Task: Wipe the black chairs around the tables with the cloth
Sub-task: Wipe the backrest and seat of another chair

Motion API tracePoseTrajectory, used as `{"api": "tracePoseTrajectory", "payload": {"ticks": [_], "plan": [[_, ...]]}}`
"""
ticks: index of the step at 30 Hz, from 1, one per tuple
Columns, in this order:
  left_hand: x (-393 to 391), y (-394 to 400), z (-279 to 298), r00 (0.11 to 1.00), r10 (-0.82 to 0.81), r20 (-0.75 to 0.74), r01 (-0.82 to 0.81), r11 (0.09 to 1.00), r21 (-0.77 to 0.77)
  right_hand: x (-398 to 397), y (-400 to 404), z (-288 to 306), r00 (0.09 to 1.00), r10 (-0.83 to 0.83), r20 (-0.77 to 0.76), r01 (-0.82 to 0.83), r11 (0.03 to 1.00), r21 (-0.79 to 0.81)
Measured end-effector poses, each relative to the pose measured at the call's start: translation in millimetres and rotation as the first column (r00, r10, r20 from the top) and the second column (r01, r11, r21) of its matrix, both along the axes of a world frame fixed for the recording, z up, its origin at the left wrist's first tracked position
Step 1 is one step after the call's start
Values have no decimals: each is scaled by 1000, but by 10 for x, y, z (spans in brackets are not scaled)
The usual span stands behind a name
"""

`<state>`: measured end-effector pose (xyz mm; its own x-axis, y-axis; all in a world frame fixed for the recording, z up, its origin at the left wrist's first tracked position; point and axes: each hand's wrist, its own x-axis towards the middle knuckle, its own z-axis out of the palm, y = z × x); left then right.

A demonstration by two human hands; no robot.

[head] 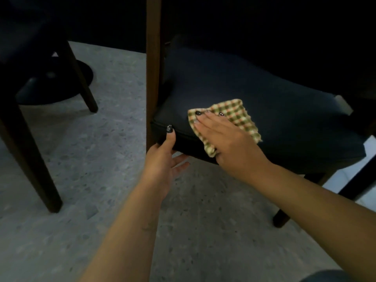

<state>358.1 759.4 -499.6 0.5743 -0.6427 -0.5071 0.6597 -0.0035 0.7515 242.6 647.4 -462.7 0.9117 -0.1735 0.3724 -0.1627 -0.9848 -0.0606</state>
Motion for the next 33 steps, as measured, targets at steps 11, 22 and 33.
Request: {"api": "tracePoseTrajectory", "payload": {"ticks": [11,22,33], "plan": [[19,-62,-147,998,46,-38,-48,997,-58,1778,50,1083,691,-700,182,-208,48,977],[-61,-148,-168,993,95,67,-95,995,-6,1444,291,626,879,-392,272,-29,525,850],[-84,-89,-121,999,44,11,-43,998,-45,1723,129,701,857,-58,-513,-325,712,-623]]}}
